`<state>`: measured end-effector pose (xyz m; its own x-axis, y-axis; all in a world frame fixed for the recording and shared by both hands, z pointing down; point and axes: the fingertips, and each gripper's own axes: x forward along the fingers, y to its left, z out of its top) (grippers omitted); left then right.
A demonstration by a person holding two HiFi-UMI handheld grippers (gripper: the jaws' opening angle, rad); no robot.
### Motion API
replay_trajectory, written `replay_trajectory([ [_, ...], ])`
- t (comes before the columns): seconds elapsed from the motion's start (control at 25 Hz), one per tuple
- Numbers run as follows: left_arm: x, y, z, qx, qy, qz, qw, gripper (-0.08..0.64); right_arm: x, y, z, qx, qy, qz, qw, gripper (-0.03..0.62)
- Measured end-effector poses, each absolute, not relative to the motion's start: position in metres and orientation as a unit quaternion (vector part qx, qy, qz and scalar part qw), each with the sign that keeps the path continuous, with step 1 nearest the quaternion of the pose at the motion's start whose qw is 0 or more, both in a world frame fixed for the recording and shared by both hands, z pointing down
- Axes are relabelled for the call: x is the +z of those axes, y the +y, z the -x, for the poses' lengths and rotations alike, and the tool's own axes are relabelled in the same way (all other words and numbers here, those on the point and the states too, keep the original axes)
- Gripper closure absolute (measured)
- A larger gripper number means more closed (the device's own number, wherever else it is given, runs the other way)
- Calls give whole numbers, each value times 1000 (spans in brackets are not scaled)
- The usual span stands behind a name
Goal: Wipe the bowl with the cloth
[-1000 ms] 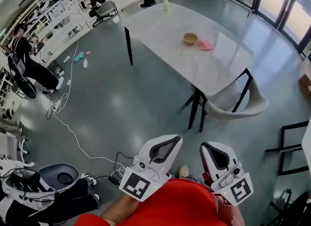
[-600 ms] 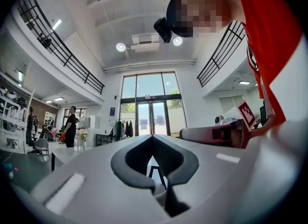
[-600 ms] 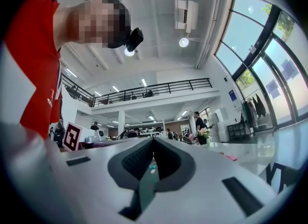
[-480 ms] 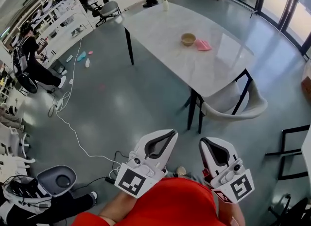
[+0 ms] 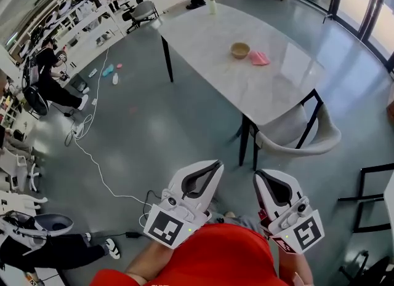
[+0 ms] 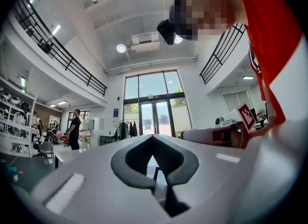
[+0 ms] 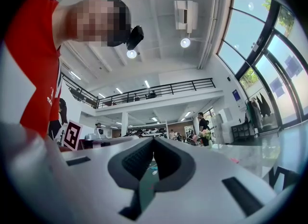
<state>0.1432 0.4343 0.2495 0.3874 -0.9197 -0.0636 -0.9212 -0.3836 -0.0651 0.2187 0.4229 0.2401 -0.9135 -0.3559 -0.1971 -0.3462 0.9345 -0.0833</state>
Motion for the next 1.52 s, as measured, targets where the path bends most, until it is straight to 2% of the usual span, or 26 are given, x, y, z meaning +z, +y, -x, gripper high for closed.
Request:
replay_trajectory([
  [0.44, 267, 387, -122, 17, 547, 836, 49, 555, 256, 378, -202, -13, 975, 200, 94, 591],
  [1.52, 269, 200, 30, 11, 471, 880, 65, 555, 252, 189, -48, -1, 951, 306, 43, 591],
])
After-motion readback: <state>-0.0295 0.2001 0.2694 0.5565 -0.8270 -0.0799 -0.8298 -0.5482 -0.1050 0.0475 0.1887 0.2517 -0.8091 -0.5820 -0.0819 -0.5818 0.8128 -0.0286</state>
